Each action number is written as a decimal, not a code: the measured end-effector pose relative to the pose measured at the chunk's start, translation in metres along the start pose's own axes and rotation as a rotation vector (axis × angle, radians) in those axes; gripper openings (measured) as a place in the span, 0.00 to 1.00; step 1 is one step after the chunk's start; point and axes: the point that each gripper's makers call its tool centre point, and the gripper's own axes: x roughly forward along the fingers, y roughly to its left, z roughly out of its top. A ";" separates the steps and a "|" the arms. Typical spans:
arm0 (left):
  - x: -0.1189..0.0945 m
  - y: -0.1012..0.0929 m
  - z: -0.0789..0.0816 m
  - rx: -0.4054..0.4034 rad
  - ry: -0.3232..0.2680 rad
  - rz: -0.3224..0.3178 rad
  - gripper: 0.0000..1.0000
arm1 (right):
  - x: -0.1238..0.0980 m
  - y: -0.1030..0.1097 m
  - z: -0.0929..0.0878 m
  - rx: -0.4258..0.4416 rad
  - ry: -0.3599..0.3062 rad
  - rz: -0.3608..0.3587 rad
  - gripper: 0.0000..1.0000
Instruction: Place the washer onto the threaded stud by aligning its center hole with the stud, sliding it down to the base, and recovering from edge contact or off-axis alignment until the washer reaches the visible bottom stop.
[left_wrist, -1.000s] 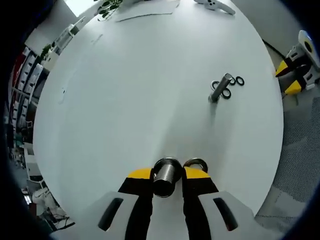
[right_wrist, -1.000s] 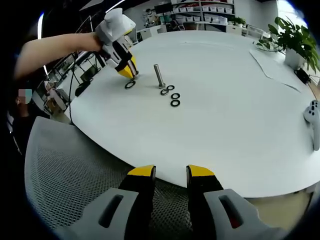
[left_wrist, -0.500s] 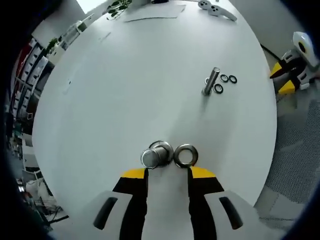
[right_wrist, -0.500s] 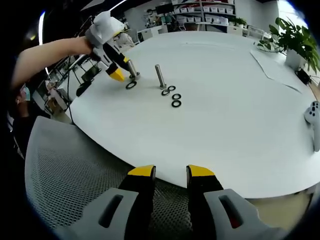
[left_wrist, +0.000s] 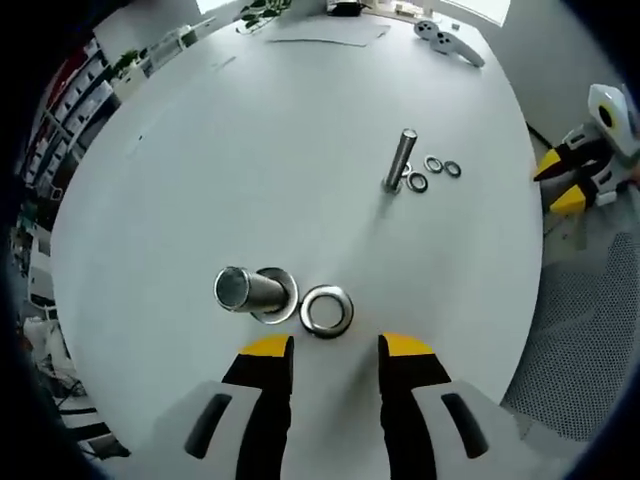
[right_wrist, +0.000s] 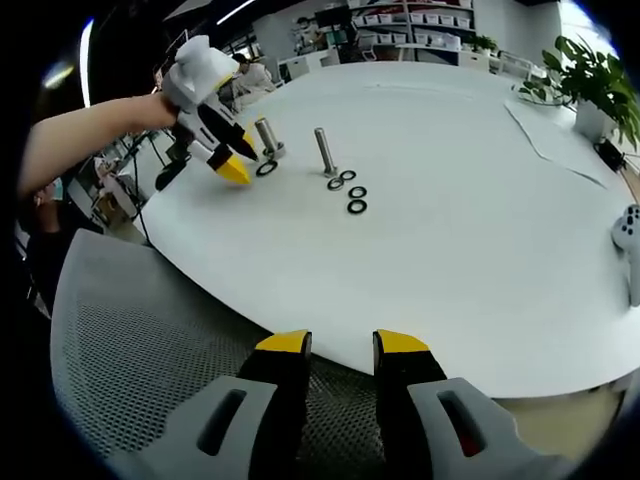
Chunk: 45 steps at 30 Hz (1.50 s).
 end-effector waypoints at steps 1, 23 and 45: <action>0.001 0.000 0.000 0.000 0.001 -0.001 0.32 | 0.000 0.000 0.000 -0.001 0.001 0.001 0.27; 0.012 -0.039 0.029 0.177 -0.064 -0.060 0.31 | 0.001 0.000 0.000 -0.001 -0.001 0.004 0.27; 0.012 -0.042 0.028 0.222 -0.028 -0.055 0.19 | -0.001 -0.002 0.001 0.011 -0.009 -0.012 0.28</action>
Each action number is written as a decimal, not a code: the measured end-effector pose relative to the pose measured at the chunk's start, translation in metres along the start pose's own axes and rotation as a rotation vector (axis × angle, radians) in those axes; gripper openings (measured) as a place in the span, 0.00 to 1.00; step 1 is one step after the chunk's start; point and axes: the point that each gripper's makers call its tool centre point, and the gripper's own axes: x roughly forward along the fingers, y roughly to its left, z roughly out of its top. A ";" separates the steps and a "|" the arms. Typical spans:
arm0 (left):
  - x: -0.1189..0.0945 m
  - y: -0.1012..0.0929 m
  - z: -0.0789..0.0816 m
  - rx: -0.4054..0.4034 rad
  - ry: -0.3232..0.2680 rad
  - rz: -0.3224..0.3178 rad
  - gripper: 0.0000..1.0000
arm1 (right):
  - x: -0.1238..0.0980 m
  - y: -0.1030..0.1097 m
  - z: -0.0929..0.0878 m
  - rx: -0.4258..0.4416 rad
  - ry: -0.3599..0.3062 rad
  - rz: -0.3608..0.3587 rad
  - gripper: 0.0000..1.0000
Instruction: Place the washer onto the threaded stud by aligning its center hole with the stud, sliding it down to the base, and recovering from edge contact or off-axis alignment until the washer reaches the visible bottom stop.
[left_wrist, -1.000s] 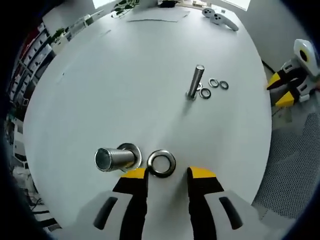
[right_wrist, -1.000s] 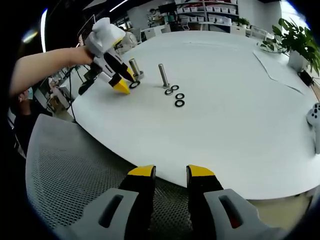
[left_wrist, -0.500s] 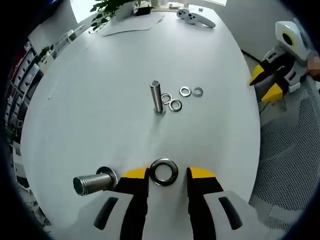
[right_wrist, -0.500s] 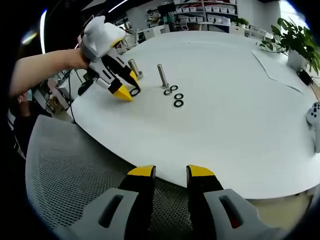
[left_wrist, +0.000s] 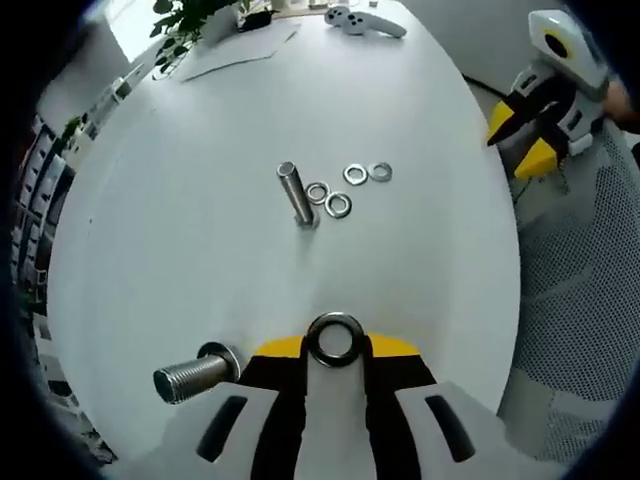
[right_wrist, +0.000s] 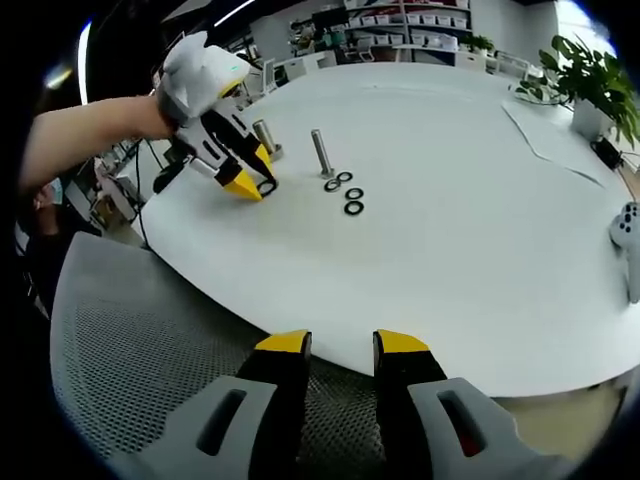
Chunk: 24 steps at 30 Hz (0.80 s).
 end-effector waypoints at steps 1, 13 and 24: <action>0.000 0.001 -0.001 -0.013 -0.001 0.007 0.19 | 0.000 0.000 0.000 0.002 -0.001 -0.001 0.28; -0.020 0.014 0.009 -0.057 -0.051 0.053 0.18 | 0.000 -0.001 0.000 0.003 0.001 -0.004 0.28; -0.046 0.042 0.002 -0.121 -0.078 0.115 0.18 | 0.000 0.000 -0.001 -0.001 0.004 -0.003 0.28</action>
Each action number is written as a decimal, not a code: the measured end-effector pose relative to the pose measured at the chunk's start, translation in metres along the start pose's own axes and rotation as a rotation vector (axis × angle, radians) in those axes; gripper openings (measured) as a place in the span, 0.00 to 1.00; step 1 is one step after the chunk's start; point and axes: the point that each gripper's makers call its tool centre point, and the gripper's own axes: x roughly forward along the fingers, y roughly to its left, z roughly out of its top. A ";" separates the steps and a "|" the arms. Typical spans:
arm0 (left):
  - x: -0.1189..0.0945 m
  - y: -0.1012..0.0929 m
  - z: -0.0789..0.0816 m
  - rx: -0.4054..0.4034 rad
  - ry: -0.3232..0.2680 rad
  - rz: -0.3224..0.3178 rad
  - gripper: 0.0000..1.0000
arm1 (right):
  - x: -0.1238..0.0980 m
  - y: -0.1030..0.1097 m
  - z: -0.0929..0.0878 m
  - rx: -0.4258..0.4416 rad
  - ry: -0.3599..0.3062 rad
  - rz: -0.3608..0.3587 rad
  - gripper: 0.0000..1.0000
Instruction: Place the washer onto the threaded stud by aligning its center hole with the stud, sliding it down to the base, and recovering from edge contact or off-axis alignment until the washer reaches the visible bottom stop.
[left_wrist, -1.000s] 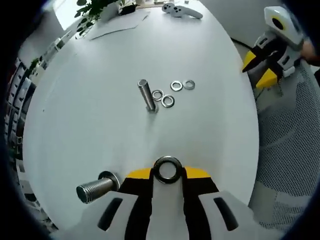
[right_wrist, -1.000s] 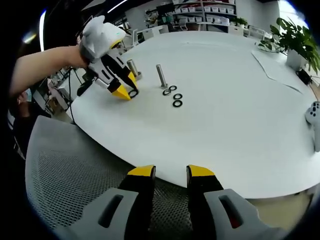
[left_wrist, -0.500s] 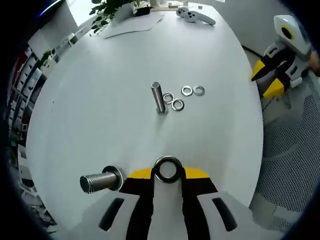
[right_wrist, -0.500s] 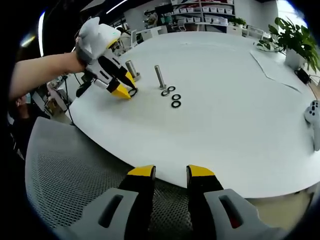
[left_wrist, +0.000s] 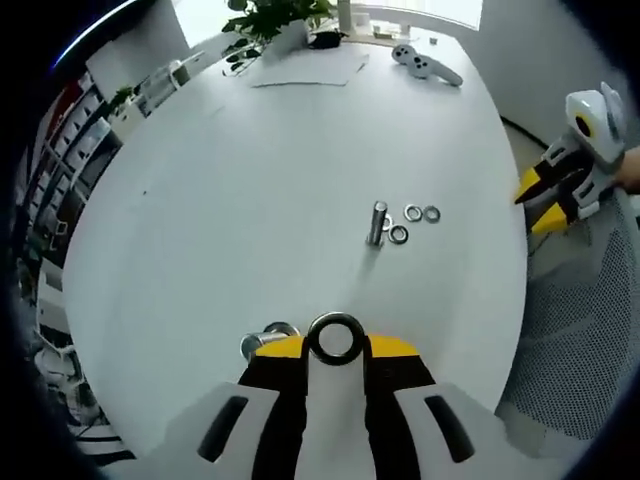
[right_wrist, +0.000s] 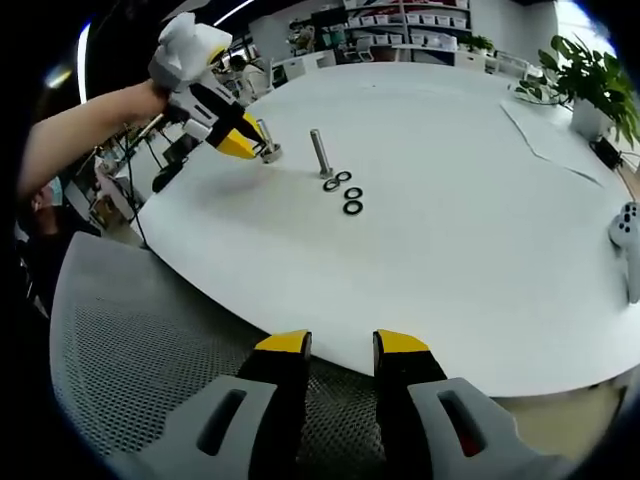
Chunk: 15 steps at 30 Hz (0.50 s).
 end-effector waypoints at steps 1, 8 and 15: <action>-0.001 0.001 0.000 -0.002 -0.001 0.004 0.18 | 0.000 0.000 0.000 0.000 0.001 0.000 0.28; -0.011 0.011 0.005 -0.020 -0.034 0.021 0.18 | 0.000 0.000 -0.001 -0.002 0.004 0.002 0.27; -0.022 0.019 0.014 0.002 -0.049 0.047 0.18 | 0.000 0.000 -0.001 -0.007 0.008 0.005 0.27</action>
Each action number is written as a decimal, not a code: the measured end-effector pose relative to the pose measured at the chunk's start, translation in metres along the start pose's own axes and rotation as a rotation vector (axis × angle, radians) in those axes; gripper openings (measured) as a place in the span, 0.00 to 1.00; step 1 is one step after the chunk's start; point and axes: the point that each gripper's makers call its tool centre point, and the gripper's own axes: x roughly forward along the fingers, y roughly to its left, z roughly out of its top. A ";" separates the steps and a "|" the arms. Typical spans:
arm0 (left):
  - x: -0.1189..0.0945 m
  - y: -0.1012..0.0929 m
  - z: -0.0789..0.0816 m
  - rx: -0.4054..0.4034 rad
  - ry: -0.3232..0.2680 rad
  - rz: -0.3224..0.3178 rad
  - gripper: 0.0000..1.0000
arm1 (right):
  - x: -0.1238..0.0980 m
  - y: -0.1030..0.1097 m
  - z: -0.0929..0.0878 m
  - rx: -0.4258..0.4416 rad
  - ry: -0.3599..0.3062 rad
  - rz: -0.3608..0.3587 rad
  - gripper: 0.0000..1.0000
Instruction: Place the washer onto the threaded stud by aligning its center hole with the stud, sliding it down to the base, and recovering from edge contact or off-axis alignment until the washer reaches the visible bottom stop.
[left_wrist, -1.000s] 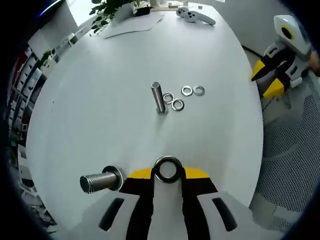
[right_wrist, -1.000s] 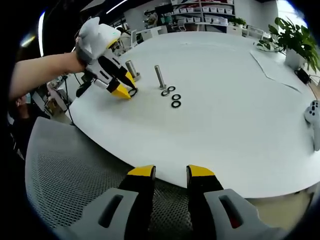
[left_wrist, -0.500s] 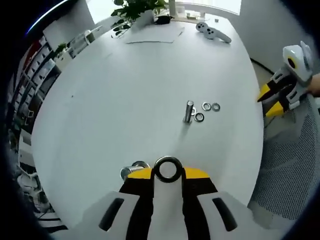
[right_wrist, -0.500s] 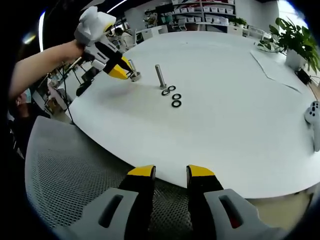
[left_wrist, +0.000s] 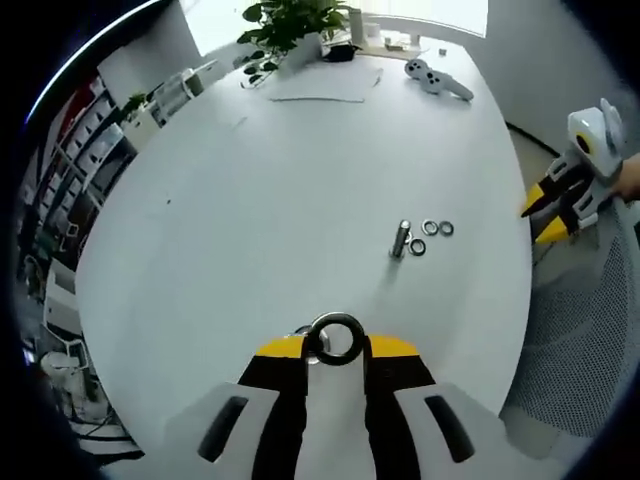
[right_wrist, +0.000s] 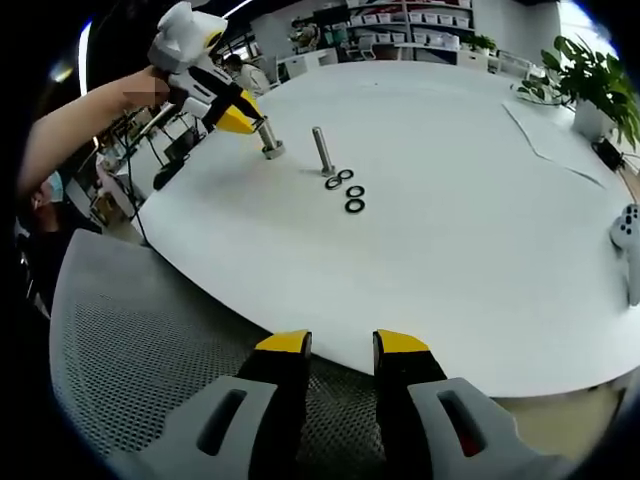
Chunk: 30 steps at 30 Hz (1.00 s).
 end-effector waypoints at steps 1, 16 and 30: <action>-0.001 0.003 0.001 0.002 -0.001 0.007 0.18 | 0.000 0.000 0.000 0.000 0.000 0.000 0.27; 0.008 0.030 -0.010 -0.003 0.076 0.014 0.18 | 0.000 0.000 0.001 0.000 -0.009 0.002 0.27; 0.027 0.023 -0.020 -0.012 0.121 -0.032 0.18 | 0.000 0.000 0.002 0.004 -0.012 0.001 0.27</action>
